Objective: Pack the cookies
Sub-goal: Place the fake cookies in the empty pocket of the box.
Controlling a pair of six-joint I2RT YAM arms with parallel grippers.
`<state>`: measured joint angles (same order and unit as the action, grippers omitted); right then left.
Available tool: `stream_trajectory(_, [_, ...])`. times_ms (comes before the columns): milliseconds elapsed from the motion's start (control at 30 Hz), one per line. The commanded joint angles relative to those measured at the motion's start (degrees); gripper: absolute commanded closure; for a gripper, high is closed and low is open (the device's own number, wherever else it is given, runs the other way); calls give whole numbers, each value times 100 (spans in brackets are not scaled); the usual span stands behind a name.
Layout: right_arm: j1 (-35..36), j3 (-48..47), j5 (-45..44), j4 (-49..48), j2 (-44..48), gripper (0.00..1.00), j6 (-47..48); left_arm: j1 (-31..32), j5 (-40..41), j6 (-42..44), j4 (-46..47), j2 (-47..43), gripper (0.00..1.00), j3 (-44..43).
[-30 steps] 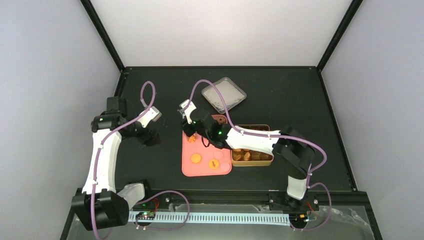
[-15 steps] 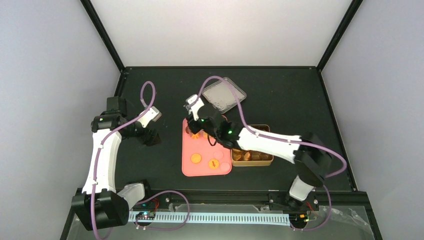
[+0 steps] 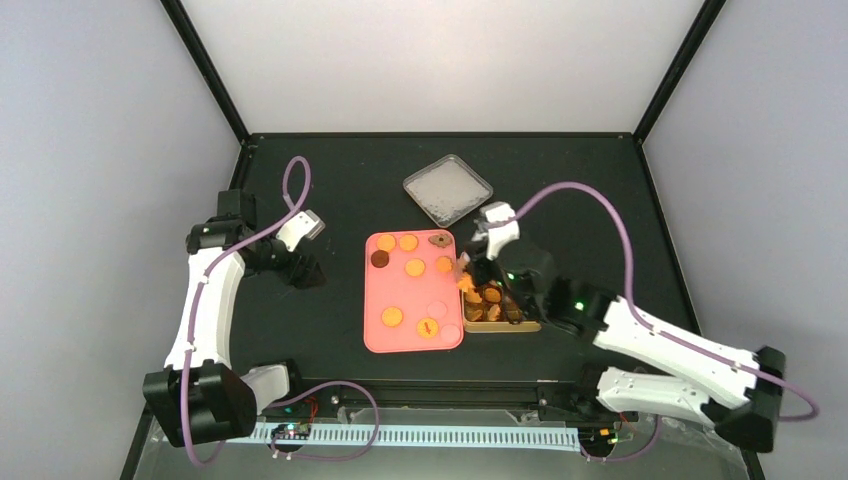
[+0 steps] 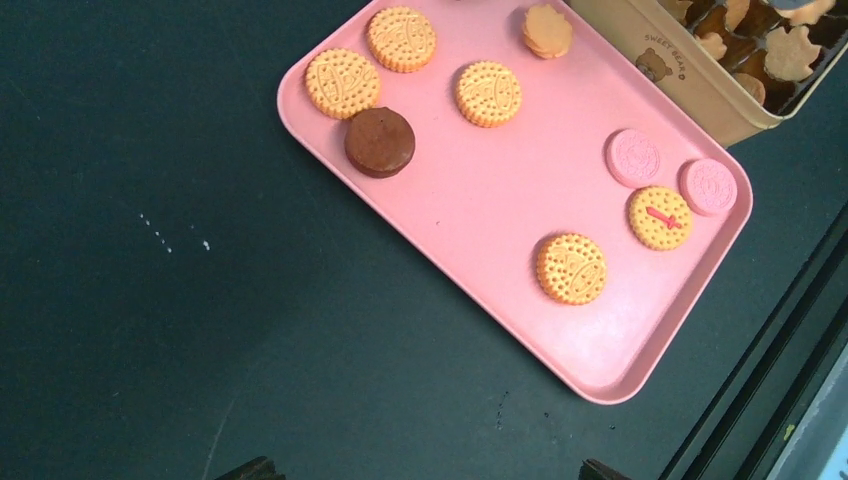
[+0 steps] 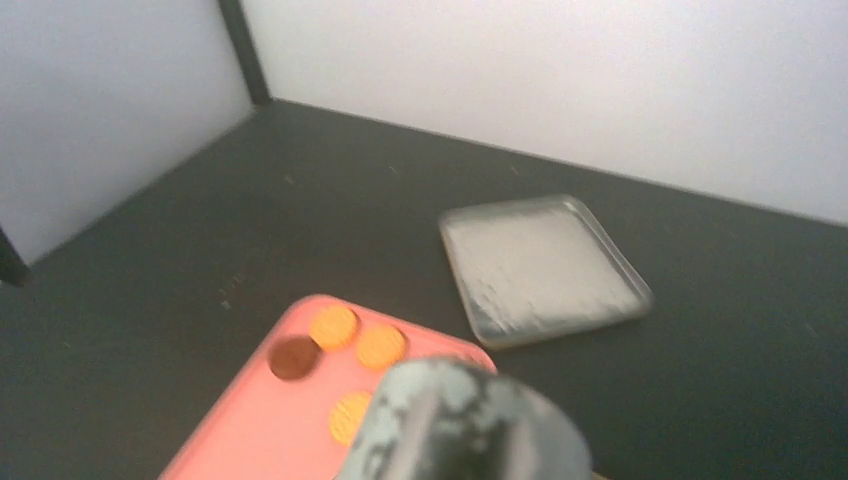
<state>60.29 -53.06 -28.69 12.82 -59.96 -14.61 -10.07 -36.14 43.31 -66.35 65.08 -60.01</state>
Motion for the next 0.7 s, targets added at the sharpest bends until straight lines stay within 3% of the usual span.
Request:
stream_trajectory(0, [-13,515,-796,1302,1071,85,-807,-36,-249,52,-22,80,21,-255])
stream_trajectory(200, [-8,1036,-1067,2176,2257,85,-1399,-31,-258,64,19,133,21,-283])
stream_trajectory(467, [-9,1063,-1368,2380,2298,85,-1401,-31,-333,12,61,207,21,-292])
stream_trajectory(667, [-13,1323,-1418,1948,2357,83,-1222,-37,-311,2,85,227,21,-279])
